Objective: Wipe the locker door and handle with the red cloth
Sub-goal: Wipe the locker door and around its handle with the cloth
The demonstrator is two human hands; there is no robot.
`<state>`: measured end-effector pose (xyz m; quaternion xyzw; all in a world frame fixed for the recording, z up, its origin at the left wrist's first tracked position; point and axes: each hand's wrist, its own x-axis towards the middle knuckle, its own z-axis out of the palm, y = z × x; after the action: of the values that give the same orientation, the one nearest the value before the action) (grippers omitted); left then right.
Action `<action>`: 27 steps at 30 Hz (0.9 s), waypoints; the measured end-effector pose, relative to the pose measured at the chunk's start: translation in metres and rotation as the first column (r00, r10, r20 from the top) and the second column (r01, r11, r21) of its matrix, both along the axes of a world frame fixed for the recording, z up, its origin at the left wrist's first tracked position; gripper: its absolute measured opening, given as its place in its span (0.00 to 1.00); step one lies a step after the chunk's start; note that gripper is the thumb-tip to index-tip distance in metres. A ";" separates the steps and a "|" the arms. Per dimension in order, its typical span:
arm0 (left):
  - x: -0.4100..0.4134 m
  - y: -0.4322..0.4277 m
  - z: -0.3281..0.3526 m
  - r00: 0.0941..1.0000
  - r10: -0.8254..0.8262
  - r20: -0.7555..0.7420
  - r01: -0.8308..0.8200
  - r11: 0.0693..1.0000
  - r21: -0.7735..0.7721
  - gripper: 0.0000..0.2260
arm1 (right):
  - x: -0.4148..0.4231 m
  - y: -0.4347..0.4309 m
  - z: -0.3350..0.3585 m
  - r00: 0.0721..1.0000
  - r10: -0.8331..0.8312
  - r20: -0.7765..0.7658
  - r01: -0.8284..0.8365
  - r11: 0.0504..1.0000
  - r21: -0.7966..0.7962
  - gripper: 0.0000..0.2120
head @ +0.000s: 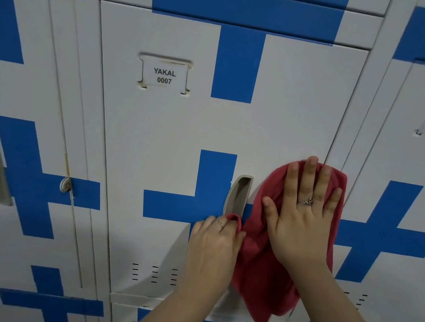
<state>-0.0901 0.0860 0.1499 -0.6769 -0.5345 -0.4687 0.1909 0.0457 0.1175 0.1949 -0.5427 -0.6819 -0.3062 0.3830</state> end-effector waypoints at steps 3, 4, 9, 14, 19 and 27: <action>-0.001 -0.001 -0.007 1.000 -0.013 0.000 0.013 1.000 -0.020 0.15 | 0.001 0.000 0.000 1.000 0.005 -0.001 -0.005 1.000 -0.002 0.30; -0.001 -0.002 -0.006 1.000 -0.022 0.010 0.022 0.999 -0.034 0.15 | 0.001 0.000 0.000 1.000 0.005 -0.001 -0.005 1.000 -0.002 0.30; -0.002 -0.021 0.011 0.995 -0.077 0.065 0.084 0.990 -0.111 0.11 | 0.001 0.000 0.000 1.000 0.011 -0.003 -0.011 1.000 0.003 0.29; 0.000 -0.007 0.012 0.973 -0.114 0.199 0.152 0.970 -0.191 0.19 | 0.000 0.000 0.000 1.000 0.016 -0.008 -0.016 1.000 0.008 0.29; -0.002 -0.010 0.011 0.987 -0.077 0.138 0.101 0.979 -0.177 0.13 | 0.000 0.000 0.000 1.000 0.012 -0.007 -0.012 1.000 0.011 0.30; -0.001 -0.011 0.025 0.981 -0.085 0.173 0.126 0.962 -0.241 0.12 | 0.000 0.000 0.000 1.000 0.008 -0.005 -0.008 1.000 0.003 0.29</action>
<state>-0.0913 0.0747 0.1748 -0.6831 -0.5662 -0.4600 0.0350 0.0462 0.1173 0.1949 -0.5402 -0.6827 -0.3043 0.3867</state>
